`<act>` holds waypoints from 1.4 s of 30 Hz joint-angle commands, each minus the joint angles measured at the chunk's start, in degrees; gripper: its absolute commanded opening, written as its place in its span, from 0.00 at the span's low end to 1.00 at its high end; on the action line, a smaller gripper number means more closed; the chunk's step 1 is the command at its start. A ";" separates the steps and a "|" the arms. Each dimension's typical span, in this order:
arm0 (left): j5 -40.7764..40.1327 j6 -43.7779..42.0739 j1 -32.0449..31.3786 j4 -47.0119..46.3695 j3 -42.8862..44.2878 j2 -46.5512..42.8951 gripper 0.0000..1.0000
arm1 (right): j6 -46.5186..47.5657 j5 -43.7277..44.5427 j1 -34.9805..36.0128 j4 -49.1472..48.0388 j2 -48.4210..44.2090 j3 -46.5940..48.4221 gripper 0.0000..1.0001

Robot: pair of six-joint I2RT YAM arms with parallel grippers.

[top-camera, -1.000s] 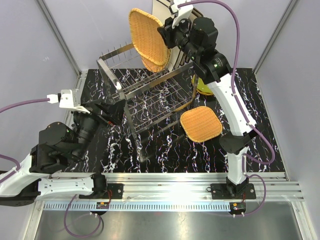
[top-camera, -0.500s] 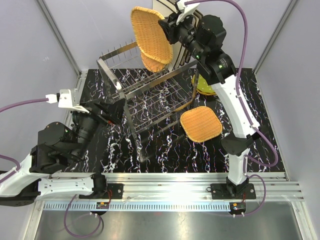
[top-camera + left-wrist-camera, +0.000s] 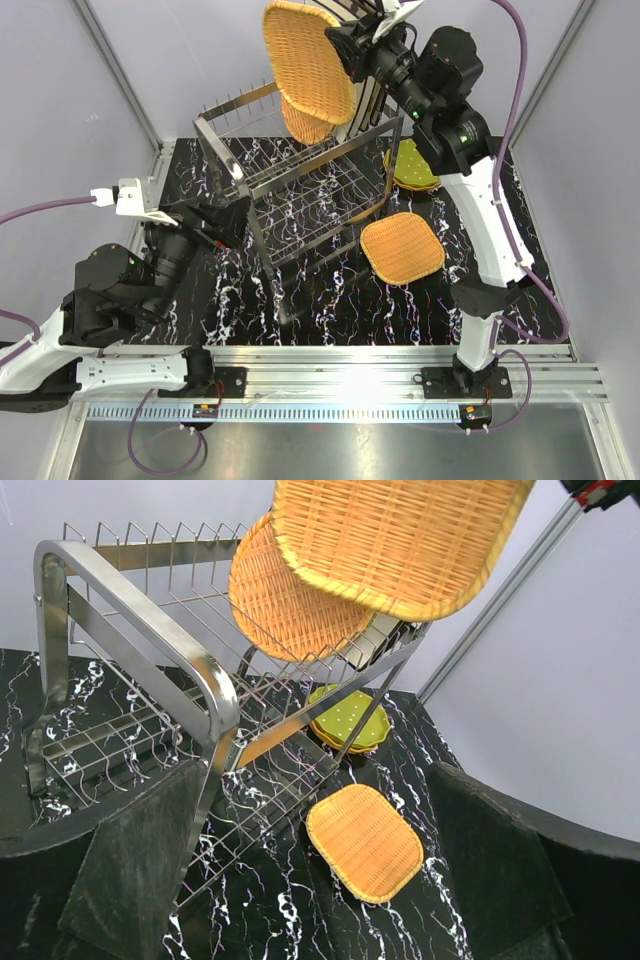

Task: Unload the plates from the dish rack
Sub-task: Grab a plate with the right arm, then place the plate on the table

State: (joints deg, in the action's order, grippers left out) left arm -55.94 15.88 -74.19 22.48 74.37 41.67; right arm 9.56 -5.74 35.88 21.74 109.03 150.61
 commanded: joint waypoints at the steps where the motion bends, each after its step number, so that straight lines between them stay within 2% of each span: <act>1: 0.22 -0.59 0.19 -4.11 -0.36 -0.27 0.99 | -2.00 -1.82 -0.11 -6.80 -5.67 3.47 0.00; 17: 0.66 -2.26 0.19 -5.34 0.08 -0.27 0.99 | -5.52 -5.16 -0.63 2.08 -17.97 -5.84 0.00; 21: 0.75 -2.61 0.19 -5.52 0.08 -0.36 0.99 | -7.01 -6.48 -2.39 3.84 -22.89 -12.94 0.00; 26: 1.27 -2.61 0.28 -5.78 -0.45 -0.45 0.99 | -11.49 -9.90 -9.31 4.72 -30.80 -24.18 0.00; 34: 2.24 -4.10 0.37 -6.92 -0.72 -0.10 0.99 | -12.20 -11.67 -15.92 6.83 -42.83 -41.08 0.00; 42: 3.82 -6.03 0.89 -7.01 0.77 1.92 0.99 | -15.44 -11.40 -20.58 11.31 -48.39 -54.44 0.00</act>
State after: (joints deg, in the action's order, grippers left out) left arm -53.74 11.16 -73.71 18.28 73.49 42.24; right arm -2.87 -16.19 16.86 35.81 62.46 98.61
